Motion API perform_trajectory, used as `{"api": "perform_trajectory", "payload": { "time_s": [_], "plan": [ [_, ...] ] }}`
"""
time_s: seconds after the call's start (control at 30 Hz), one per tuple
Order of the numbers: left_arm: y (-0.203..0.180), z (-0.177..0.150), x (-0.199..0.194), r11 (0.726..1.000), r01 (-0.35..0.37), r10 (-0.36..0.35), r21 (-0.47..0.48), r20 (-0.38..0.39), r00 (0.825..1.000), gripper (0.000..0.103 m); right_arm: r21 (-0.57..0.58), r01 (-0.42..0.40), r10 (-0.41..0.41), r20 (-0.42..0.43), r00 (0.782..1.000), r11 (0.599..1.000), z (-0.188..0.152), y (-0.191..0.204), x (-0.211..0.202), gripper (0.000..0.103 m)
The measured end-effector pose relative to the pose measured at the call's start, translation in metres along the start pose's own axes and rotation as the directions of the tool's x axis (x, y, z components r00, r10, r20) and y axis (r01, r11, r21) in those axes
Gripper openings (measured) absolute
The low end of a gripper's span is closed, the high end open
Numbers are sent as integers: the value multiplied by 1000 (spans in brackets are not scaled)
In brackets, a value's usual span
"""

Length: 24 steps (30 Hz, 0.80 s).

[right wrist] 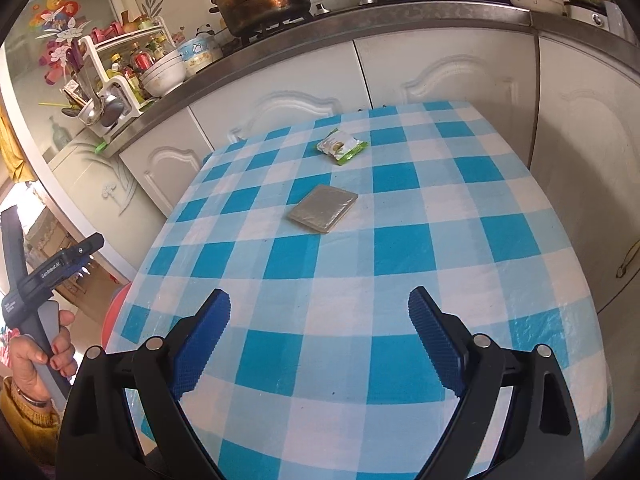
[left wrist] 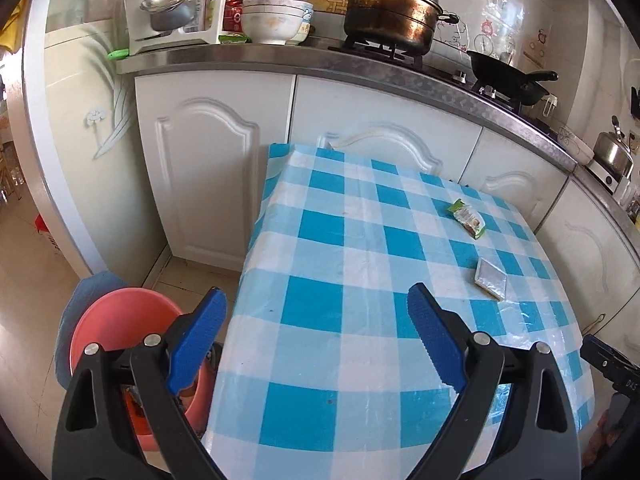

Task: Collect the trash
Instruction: 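Move both tools back over the table toward the foil tray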

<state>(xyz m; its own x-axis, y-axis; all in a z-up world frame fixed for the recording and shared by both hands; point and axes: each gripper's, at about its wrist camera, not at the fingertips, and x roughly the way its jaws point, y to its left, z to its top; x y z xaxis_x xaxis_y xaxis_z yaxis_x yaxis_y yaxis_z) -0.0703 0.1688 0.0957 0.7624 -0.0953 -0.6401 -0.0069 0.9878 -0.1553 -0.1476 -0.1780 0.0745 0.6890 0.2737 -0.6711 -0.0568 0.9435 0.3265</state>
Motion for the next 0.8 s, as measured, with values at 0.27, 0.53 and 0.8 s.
{"api": "perform_trajectory", "payload": {
  "time_s": [0.27,0.53,0.8],
  "plan": [
    [-22,4,16,1000,21,-20,21,-28,999,92,-194,-52,36,-85,996,980,20,7,41,90],
    [-38,1,36,997,58,-52,55,-93,994,92,-378,-69,18,-137,990,923,40,21,94,90],
    [-52,5,55,994,87,-79,65,-123,989,92,-471,-111,23,-190,982,875,68,23,143,90]
  ]
}}
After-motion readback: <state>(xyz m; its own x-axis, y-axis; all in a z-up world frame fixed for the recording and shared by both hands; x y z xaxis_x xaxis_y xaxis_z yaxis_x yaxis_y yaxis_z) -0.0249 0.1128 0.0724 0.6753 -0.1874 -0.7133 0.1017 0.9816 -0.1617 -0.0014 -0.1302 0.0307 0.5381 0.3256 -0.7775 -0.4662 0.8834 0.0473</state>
